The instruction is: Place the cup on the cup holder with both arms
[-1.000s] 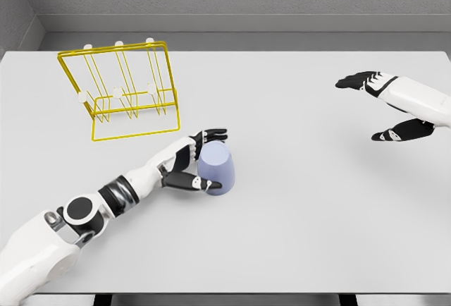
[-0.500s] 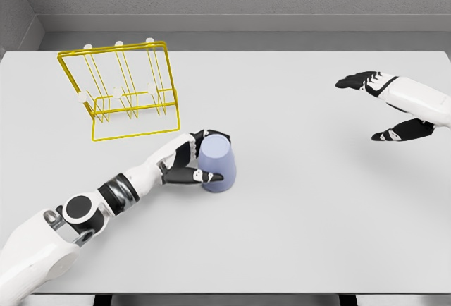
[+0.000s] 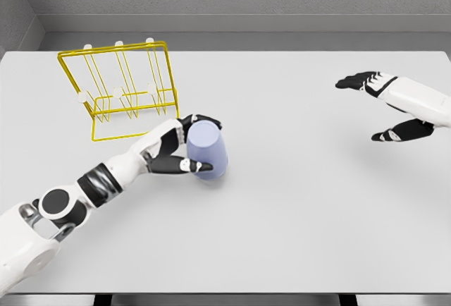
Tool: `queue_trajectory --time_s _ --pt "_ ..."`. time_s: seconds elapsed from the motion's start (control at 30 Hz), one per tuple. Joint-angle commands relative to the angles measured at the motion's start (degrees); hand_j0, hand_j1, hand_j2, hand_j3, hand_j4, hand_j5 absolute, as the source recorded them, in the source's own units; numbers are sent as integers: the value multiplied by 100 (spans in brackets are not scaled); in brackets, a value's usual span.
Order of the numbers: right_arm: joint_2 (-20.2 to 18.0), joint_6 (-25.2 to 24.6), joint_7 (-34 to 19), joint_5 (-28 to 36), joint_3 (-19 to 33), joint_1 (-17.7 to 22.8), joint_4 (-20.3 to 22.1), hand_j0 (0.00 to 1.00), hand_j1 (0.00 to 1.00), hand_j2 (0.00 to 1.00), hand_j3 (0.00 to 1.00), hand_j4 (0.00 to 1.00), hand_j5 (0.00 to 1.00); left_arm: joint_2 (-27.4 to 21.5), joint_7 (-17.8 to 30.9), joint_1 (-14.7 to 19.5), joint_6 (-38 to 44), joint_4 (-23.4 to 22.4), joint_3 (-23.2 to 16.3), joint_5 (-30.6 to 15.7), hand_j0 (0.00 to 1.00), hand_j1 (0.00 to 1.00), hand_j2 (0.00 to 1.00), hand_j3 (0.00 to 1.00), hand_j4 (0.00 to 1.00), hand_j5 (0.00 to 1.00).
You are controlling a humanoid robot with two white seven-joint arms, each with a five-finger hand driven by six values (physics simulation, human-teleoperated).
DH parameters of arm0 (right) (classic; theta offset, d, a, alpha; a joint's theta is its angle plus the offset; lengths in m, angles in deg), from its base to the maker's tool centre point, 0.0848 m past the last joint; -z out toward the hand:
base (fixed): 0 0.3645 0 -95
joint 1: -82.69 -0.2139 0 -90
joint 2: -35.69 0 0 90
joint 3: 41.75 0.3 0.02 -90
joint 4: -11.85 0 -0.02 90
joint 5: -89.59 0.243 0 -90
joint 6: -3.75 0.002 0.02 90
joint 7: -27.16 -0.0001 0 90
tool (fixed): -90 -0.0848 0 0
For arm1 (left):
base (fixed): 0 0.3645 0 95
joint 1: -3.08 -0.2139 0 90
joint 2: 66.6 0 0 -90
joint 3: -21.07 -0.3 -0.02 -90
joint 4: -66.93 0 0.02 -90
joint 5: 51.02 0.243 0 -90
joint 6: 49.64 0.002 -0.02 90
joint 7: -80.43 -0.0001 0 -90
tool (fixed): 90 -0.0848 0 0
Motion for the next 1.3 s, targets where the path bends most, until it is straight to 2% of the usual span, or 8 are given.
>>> queue_trajectory --time_s 0.0,0.53,1.1,1.27 --pt "-6 -17 3 45 0 0 -1 100 100 100 100 100 100 -110 -1 0 -72 75 31 -18 69 69 69 69 69 69" --pt "-6 -17 3 45 0 0 8 100 100 100 100 100 100 -629 -45 18 -81 418 646 -26 69 69 69 69 69 69" --pt "-6 -17 3 45 0 0 8 100 100 100 100 100 100 -708 -98 501 -81 348 699 -79 69 69 69 69 69 69" --pt "-6 -17 3 45 0 0 8 100 100 100 100 100 100 -708 -141 510 -81 321 787 -114 69 69 69 69 69 69"
